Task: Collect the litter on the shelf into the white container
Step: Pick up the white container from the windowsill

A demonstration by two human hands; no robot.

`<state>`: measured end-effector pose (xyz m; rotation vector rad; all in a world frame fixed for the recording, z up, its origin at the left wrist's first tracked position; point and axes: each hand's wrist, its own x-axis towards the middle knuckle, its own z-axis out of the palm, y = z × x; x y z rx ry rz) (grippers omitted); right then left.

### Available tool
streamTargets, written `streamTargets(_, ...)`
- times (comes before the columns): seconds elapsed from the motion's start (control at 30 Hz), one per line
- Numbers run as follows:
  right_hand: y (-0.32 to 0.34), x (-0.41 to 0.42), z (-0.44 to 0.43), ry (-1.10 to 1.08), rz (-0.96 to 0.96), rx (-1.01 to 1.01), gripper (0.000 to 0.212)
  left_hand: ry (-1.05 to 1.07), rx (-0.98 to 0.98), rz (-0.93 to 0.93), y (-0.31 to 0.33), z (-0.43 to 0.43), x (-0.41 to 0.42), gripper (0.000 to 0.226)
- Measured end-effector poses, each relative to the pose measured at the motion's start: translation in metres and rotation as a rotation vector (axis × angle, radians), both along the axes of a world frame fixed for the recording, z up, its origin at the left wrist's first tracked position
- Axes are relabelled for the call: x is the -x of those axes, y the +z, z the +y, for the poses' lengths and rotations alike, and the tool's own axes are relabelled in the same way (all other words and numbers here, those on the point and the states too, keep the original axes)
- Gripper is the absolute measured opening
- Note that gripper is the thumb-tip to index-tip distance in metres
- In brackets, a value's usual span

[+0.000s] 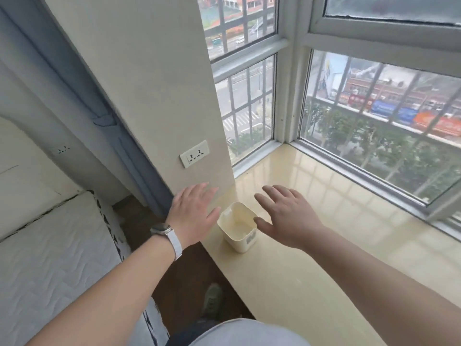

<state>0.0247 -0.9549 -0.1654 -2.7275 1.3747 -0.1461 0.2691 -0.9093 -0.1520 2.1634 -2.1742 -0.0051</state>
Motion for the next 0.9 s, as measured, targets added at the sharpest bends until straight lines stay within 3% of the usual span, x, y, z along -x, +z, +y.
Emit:
streamTargets(0.3,-0.060,-0.028,-0.025,-0.384,0.108,-0.151,0.063,-0.351,-0.174,-0.040,-0.047,-0.114,-0.043,0.052)
streamTargets(0.43,-0.073,-0.061,-0.045,-0.480,0.143,-0.188,0.064,-0.504,-0.209,-0.023,-0.070,-0.157,-0.082,0.064)
streamTargets(0.63,-0.080,-0.098,-0.064,-0.658,0.138,-0.208,0.057,-0.617,-0.301,0.063,-0.113,-0.205,-0.111,0.054)
streamTargets(0.77,-0.090,-0.104,-0.059,-0.819,0.101,-0.306,0.058,-0.580,-0.408,0.195,-0.132,-0.224,-0.116,0.052)
streamTargets(0.9,-0.111,-0.105,-0.053,-1.028,-0.061,-0.447,0.059,-0.376,-0.702,0.487,-0.161,-0.231,-0.118,0.049)
